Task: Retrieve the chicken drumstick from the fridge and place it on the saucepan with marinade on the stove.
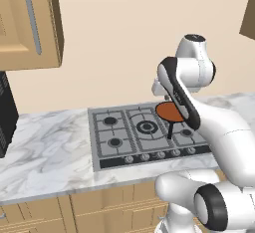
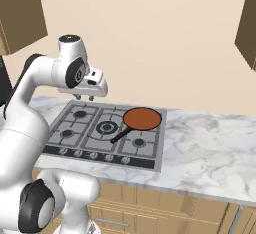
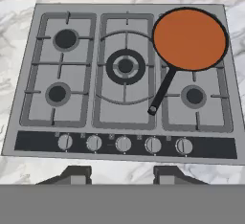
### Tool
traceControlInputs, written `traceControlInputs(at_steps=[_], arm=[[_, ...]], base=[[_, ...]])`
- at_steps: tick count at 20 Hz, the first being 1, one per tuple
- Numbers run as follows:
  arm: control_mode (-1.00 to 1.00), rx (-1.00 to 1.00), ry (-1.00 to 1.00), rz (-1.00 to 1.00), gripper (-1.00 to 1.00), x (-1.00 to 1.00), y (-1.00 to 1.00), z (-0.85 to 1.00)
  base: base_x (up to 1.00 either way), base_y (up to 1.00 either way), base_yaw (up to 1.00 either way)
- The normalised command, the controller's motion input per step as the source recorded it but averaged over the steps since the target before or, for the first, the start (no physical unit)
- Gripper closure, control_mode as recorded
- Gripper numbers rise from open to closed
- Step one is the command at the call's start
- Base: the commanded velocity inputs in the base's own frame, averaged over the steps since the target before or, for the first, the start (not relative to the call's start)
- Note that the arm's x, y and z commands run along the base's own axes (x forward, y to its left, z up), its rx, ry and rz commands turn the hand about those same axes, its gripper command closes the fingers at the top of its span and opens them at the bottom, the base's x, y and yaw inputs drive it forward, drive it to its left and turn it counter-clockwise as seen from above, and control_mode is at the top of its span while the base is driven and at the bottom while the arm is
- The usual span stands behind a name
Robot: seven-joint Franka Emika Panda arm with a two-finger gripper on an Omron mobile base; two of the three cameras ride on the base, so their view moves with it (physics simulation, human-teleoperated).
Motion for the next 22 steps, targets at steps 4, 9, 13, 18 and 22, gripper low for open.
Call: traceControlInputs(at_steps=[4,9,13,18,22], arm=[[-1.0,0.0,-0.09,0.0,-1.0,-0.51,-0.04,0.0],[-1.0,0.0,-0.14,0.0,-1.0,-0.9,-0.03,0.0],[-1.0,0.0,-0.19,0.0,-1.0,-0.96,0.0,-0.02],[-1.0,0.0,-0.07,0.0,-1.0,-0.73,0.0,-0.14],[-1.0,0.0,-0.02,0.0,-1.0,-0.53,0.0,-0.19]], base=[[0.0,0.0,0.0],[0.0,0.0,0.0],[0.0,0.0,0.0],[0.0,0.0,0.0],[0.0,0.0,0.0]])
